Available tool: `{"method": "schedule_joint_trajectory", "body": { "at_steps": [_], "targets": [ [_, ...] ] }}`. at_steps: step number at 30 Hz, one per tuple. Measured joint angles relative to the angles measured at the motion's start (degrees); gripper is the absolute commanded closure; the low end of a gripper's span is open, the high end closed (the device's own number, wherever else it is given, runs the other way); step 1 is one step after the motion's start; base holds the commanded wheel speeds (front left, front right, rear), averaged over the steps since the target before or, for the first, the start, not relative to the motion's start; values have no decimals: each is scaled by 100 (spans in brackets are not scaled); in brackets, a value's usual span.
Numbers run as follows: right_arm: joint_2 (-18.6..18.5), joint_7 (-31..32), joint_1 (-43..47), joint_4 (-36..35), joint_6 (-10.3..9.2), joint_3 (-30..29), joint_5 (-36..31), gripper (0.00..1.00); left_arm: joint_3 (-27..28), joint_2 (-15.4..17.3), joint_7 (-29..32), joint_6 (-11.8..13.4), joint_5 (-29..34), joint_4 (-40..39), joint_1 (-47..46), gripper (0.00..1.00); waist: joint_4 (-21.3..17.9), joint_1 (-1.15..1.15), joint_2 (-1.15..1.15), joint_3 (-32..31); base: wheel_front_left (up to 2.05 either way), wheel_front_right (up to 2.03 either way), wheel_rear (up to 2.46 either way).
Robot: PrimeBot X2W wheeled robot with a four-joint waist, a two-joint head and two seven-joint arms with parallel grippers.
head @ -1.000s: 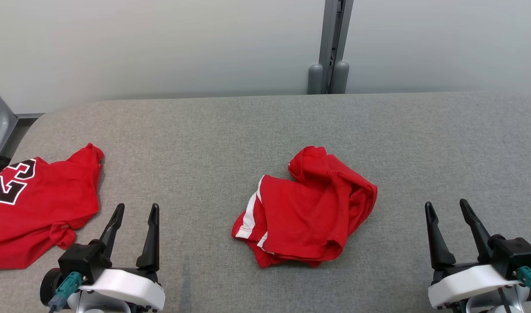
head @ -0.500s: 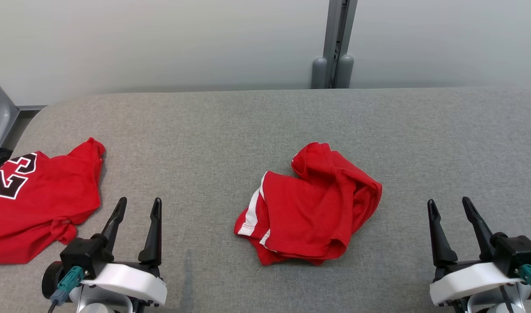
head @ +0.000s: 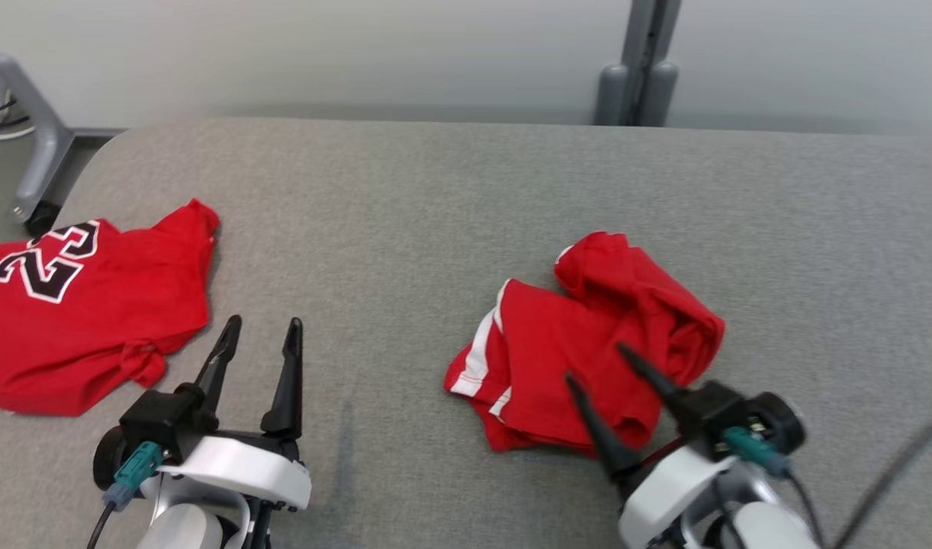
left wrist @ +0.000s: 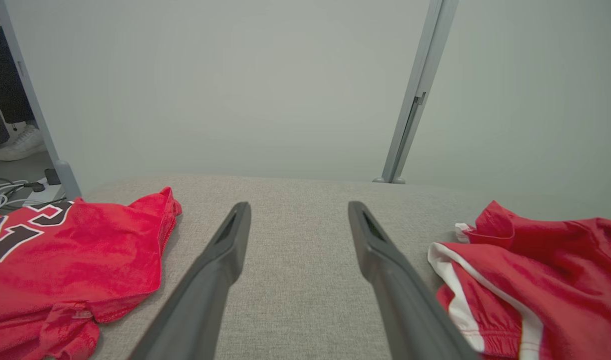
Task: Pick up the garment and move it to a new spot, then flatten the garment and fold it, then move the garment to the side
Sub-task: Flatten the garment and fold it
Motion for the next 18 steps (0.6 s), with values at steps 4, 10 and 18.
{"method": "schedule_joint_trajectory", "body": {
  "at_steps": [4,10,18],
  "targets": [
    [-215,441,-234,123,0,857,143,0,-29,-133,-15,-63,20,76,-129,0,216,0,0,124,0,0,0],
    [-521,895,-453,428,0,1470,104,0,-3,-285,-24,-136,56,190,-233,0,492,0,0,318,0,0,0],
    [-492,983,-581,716,0,1187,-176,100,194,-421,-32,-224,226,215,-255,0,575,0,0,420,0,0,0]
  ]
}}
